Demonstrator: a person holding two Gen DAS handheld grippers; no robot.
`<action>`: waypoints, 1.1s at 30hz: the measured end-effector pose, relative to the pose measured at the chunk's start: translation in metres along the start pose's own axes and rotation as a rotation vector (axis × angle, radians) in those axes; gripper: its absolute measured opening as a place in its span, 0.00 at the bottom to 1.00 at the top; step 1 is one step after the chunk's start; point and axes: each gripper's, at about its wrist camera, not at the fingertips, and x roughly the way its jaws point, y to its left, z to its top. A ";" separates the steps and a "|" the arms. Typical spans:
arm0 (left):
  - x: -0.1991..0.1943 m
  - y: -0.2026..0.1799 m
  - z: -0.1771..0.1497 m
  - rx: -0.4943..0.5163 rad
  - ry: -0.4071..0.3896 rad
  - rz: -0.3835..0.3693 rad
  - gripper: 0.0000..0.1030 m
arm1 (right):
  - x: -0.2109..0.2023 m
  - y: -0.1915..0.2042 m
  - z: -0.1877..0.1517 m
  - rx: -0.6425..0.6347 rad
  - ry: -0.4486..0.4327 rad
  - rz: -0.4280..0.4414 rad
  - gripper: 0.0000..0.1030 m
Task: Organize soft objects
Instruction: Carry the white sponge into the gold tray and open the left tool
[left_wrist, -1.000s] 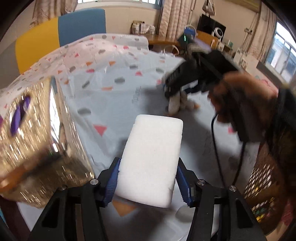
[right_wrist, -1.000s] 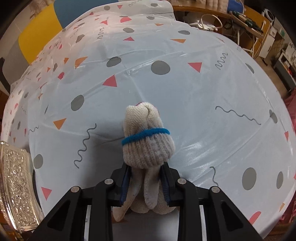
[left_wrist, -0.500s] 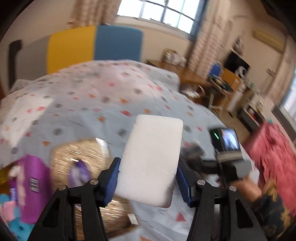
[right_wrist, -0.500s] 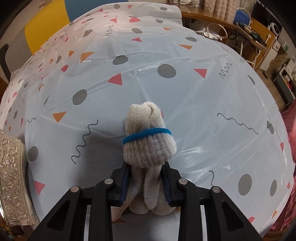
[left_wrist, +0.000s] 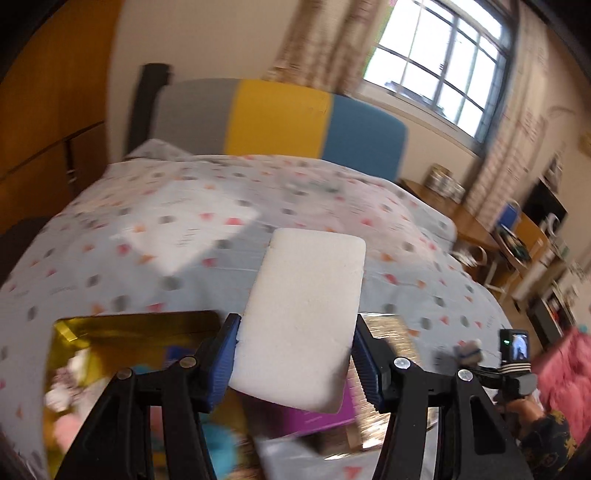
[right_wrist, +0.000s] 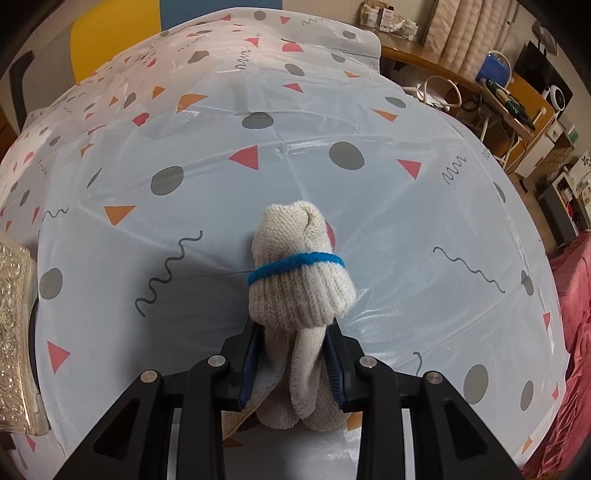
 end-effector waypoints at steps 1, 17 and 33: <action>-0.006 0.013 -0.003 -0.013 -0.005 0.016 0.57 | 0.001 0.001 0.000 -0.002 -0.001 -0.002 0.32; -0.080 0.167 -0.145 -0.316 0.105 0.150 0.57 | -0.009 0.023 -0.015 -0.088 -0.042 -0.095 0.31; -0.008 0.149 -0.156 -0.270 0.208 0.199 0.69 | -0.014 0.032 -0.020 -0.096 -0.046 -0.117 0.31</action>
